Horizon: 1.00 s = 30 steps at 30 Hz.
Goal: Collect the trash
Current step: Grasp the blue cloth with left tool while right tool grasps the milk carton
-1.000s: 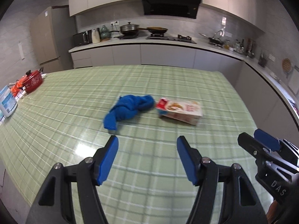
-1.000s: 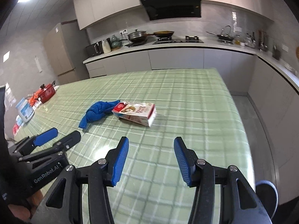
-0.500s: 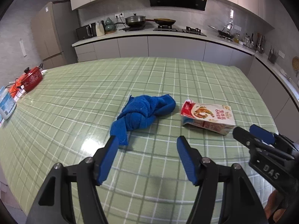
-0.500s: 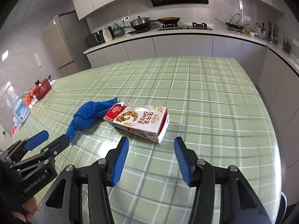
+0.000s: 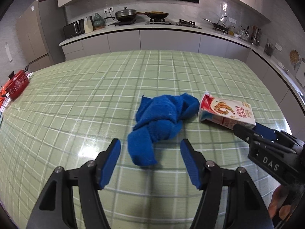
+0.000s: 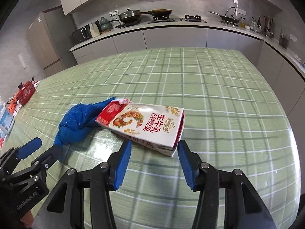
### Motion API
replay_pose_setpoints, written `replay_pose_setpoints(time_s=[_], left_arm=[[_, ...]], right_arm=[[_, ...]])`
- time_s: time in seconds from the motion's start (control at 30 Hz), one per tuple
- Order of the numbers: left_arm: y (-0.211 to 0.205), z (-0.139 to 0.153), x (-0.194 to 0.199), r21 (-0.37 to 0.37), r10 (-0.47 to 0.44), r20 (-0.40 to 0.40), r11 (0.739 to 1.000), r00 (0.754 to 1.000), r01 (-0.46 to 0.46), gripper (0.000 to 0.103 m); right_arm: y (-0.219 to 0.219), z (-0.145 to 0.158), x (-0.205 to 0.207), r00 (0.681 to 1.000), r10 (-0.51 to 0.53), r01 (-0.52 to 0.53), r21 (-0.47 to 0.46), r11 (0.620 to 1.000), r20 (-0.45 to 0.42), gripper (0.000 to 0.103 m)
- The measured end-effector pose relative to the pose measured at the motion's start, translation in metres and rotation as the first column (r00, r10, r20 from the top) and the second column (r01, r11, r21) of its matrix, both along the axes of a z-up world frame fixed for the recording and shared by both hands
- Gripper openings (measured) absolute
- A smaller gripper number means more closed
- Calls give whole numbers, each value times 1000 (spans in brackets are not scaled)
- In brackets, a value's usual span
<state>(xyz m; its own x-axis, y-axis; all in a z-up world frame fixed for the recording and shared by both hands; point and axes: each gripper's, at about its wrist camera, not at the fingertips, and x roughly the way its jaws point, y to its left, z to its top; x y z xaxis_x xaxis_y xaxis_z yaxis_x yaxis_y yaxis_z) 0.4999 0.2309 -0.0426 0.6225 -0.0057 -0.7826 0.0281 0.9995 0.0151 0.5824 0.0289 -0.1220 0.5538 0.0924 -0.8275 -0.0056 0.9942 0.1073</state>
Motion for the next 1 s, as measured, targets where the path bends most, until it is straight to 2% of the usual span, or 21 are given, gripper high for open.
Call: replay_pose_setpoints(time_s=[0.33,0.6,0.87,1.0], left_arm=[[20,2,5,-12,-15,1,1000,1000,15,67],[30,6,9,-25,9,5,1000,1000,-9,67],[43,7,10,-11,44,5,999,999,-44,67],[54,5,11,-11,67,1,998,998,-67,67]], right_arm=[[51,1,-3,999,51,-51,23,998,-4,53],[28,13,-3,1000,1,-1,-1,1000,22,53],[36,5,17,999,49,-49,-2,999,14,53],[50,2,15,997,80,-80,47,996,0,53]])
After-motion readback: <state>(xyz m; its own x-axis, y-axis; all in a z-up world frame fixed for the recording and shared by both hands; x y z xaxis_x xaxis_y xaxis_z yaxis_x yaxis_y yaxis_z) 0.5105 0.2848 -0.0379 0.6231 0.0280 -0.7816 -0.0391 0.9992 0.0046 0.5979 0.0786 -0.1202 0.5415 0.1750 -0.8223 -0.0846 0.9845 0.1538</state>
